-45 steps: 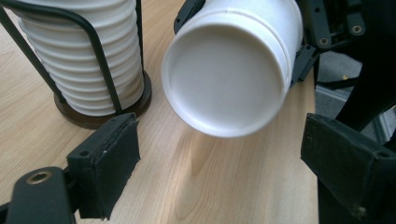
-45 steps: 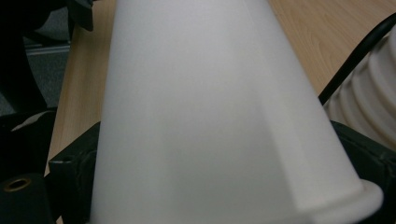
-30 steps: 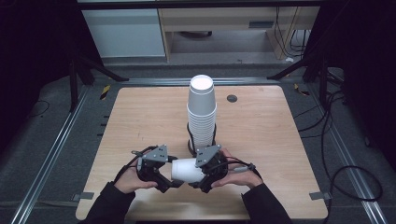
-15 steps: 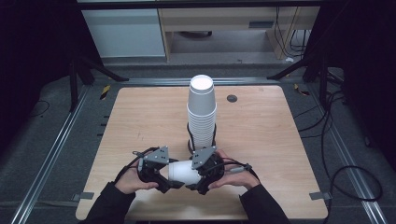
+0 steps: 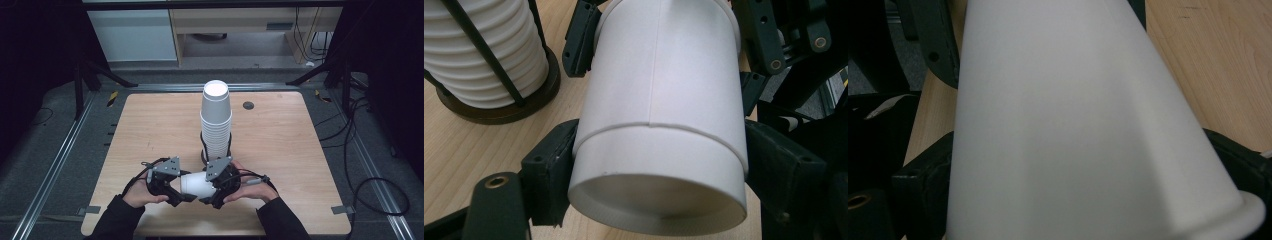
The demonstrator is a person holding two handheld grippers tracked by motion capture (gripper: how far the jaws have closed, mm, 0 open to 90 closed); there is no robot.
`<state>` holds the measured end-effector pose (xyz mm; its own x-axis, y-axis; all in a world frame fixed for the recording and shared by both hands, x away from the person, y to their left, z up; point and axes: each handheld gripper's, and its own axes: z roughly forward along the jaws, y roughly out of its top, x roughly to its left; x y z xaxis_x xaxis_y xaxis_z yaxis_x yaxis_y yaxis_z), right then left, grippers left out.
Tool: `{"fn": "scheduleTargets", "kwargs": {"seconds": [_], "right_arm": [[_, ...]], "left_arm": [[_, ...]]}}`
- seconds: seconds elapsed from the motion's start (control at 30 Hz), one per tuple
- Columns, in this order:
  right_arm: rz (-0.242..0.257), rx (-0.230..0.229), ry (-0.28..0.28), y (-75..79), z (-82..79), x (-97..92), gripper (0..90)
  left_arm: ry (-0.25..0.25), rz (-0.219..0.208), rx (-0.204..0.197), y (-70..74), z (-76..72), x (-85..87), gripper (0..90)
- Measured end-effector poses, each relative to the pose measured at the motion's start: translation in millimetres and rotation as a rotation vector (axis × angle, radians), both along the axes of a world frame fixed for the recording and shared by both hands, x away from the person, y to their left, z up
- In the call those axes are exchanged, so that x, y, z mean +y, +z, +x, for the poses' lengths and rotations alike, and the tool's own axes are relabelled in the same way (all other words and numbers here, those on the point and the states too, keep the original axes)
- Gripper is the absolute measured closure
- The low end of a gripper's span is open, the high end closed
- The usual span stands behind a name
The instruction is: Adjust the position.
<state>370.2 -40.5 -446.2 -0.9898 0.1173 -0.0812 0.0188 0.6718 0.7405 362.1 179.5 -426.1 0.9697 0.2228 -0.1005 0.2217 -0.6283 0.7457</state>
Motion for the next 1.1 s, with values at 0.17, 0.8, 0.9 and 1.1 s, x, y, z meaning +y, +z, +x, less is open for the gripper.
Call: {"fn": "scheduleTargets", "kwargs": {"seconds": [0.17, 0.8, 0.9, 1.1], "right_arm": [[0.007, 0.002, -0.004, 0.4, 0.8, -0.7, 3.1], [0.162, -0.005, -0.108, 30.1, 10.3, -38.2, 2.7], [0.193, 0.014, -0.128, 30.9, 12.6, -42.7, 2.7], [0.247, 0.059, -0.129, 29.2, 14.4, -42.8, 3.0]], "left_arm": [[0.008, 0.003, -0.003, 0.1, 0.1, 0.7, 21.4], [0.124, -0.091, -0.033, 9.1, 13.6, 36.1, 21.2], [0.143, -0.157, -0.050, 14.6, 13.5, 42.6, 21.1], [0.130, -0.275, -0.071, 22.6, 8.8, 45.3, 21.1]]}}
